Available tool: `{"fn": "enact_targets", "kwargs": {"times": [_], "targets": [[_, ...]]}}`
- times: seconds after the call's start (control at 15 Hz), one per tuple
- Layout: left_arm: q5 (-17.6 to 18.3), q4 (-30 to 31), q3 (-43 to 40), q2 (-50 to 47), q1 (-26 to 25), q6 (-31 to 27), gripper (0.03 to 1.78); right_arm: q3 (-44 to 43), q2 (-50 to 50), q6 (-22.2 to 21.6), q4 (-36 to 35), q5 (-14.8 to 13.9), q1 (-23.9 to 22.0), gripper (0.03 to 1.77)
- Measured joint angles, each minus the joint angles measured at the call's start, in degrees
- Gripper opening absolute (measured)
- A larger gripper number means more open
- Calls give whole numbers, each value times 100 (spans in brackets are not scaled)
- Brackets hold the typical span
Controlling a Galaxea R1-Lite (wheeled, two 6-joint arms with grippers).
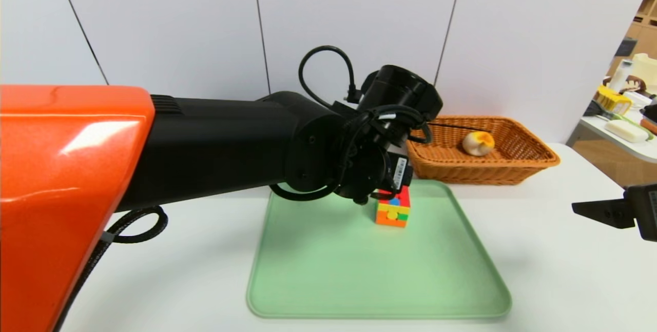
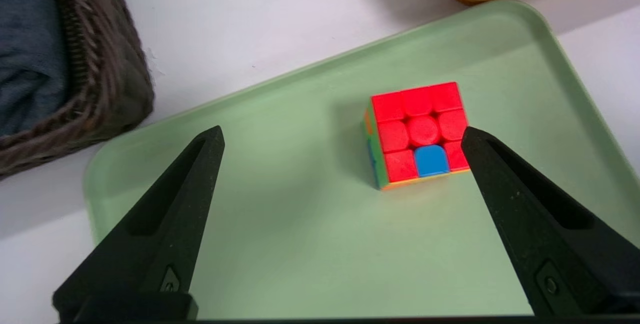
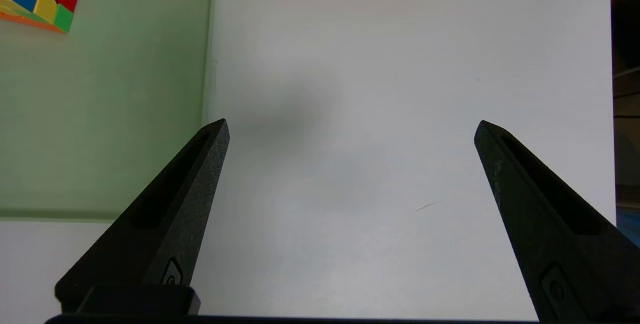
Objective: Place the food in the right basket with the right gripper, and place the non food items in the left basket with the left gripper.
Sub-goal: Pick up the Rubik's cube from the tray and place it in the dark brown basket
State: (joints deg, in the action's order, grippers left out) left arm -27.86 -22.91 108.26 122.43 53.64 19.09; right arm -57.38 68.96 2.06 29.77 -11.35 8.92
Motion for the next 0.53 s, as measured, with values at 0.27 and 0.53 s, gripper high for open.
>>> {"fn": "enact_targets", "kwargs": {"times": [0.27, 0.53], "targets": [[7, -101, 373, 329, 251, 135, 169, 80, -4, 0, 0, -9, -33, 170], [0, -118, 419, 574, 322, 161, 169, 215, -4, -2, -28, -6, -50, 170]]}}
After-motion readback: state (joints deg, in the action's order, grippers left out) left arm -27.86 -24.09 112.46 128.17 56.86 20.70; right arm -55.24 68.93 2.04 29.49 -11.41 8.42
